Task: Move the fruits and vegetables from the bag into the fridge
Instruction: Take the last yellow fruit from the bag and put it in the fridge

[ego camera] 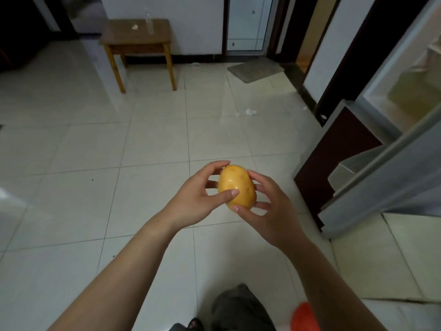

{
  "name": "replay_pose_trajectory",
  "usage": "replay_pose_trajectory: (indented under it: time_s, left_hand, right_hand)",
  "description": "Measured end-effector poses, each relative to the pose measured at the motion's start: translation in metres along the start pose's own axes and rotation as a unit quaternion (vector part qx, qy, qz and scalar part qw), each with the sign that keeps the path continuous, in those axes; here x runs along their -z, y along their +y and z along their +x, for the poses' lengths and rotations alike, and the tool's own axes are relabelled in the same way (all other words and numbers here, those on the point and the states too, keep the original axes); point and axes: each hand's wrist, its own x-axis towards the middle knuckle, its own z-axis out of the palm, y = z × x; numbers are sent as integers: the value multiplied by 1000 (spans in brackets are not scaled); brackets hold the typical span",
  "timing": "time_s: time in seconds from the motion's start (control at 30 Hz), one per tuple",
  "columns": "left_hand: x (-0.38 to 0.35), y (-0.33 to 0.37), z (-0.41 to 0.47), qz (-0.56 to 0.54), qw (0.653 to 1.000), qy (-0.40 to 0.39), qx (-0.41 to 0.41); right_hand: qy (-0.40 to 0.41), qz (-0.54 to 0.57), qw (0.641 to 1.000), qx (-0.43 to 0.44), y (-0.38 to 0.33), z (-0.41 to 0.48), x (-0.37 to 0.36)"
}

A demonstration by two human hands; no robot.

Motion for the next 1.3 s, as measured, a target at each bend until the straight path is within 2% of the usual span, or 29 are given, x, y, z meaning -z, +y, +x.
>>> replay_pose_trajectory:
  time_s: [0.2,0.4,0.63,0.83,0.97,1.13,1.3]
  left_hand:
    - [22,-6,109,-63,998,25,17]
    - [31,18,253,-49,999,19,14]
    - [16,66,410,49,996,-46,-56]
    - [-44,102,537,110,976,-145,-121]
    - [-101,128,623,108,951,-222,-187]
    - [-157,187,710,97,904,-320,-265]
    - [-212,236,765,47,864,-386,-319]
  right_hand:
    - [6,23,999,-32,42,98,1]
    - [48,69,995,-57,80,230,38]
    - [134,63,988,-52,121,347,115]
    - [223,8,972,-70,168,397,193]
    - [299,-46,946,-111,197,424,253]
    - [426,-75,893,-127,210,454,319]
    - [506,-115,842,-148,217,469,370]
